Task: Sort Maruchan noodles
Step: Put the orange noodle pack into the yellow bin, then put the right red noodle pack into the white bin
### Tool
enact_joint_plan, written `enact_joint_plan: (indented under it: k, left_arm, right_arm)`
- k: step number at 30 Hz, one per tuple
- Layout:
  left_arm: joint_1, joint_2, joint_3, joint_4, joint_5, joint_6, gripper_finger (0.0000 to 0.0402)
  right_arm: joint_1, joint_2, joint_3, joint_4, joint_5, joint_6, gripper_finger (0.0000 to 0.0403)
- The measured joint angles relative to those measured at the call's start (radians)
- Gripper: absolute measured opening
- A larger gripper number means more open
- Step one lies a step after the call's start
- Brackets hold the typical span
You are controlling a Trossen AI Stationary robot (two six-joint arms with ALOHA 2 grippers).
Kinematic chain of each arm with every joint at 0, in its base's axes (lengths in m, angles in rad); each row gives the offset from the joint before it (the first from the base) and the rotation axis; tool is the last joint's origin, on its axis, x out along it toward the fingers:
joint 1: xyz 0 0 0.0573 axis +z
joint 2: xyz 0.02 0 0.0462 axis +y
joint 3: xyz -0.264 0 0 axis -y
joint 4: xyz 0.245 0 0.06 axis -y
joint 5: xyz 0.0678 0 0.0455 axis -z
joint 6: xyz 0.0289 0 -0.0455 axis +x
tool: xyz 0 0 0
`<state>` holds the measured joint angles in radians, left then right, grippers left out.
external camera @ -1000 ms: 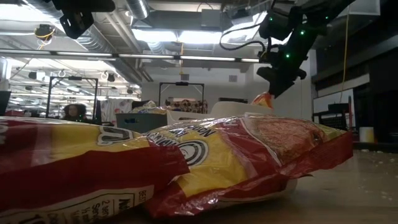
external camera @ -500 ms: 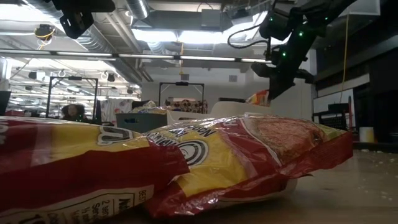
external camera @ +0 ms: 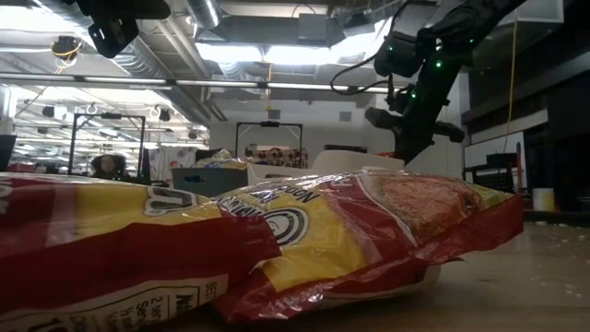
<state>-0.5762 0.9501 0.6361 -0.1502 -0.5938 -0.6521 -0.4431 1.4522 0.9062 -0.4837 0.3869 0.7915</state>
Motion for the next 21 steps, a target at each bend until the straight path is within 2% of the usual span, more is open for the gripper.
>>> enact_joint_plan:
  k: [6, 15, 18, 21]
  left_arm:
    - [0.000, 0.000, 0.000, 0.000, 0.000, 0.000, 0.0000]
    - [0.000, 0.000, 0.000, 0.000, 0.027, 0.000, 0.0000]
    - [0.000, 0.000, 0.000, 0.000, 0.054, -0.018, 0.0000]
    - [0.000, 0.000, 0.000, -0.001, 0.083, -0.031, 0.0000]
  right_arm:
    - [0.012, 0.000, 0.000, 0.003, -0.067, -0.094, 0.0058]
    - [0.020, -0.001, 0.026, -0.021, -0.355, -0.248, 0.0184]
    - [0.044, -0.005, 0.075, -0.110, -0.390, -0.281, 0.0205]
    - [0.081, -0.019, 0.138, -0.205, -0.368, -0.305, 0.0212]
